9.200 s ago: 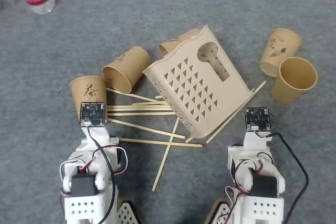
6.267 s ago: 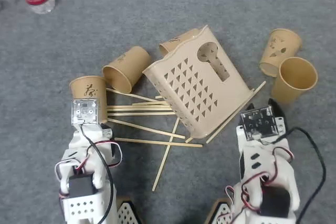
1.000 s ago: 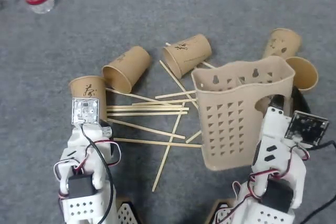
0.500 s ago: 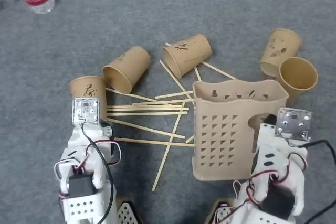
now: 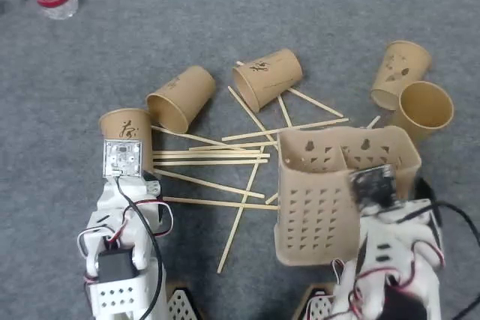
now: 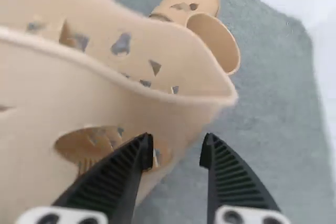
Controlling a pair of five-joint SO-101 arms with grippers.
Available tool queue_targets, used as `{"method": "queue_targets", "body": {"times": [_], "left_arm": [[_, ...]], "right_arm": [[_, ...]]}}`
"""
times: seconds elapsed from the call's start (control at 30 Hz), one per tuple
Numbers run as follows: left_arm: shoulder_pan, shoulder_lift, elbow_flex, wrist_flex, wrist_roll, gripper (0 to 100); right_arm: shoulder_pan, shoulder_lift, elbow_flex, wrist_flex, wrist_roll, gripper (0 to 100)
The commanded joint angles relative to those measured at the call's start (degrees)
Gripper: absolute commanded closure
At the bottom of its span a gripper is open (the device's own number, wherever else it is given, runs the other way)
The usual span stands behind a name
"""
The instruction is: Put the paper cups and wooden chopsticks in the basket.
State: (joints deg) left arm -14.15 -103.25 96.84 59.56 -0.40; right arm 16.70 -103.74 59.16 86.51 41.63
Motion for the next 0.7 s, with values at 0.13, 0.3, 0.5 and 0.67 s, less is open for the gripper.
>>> {"method": "queue_targets", "body": {"times": [0.13, 0.3, 0.5, 0.67], "left_arm": [[0.26, -1.05, -0.48, -0.97, -0.44, 99], [0.18, -1.05, -0.48, -0.97, -0.44, 99], [0.18, -1.05, -0.48, -0.97, -0.44, 99], [0.18, -1.05, -0.48, -0.97, -0.44, 99]], "right_arm": [[0.75, -0.04, -17.41, 15.25, 19.69, 85.0], [7.52, -0.04, -18.73, 16.04, 29.01, 85.0], [17.54, -0.13, -18.64, 16.22, 51.52, 85.0], [20.70, -0.13, -18.64, 16.22, 63.21, 85.1]]}}
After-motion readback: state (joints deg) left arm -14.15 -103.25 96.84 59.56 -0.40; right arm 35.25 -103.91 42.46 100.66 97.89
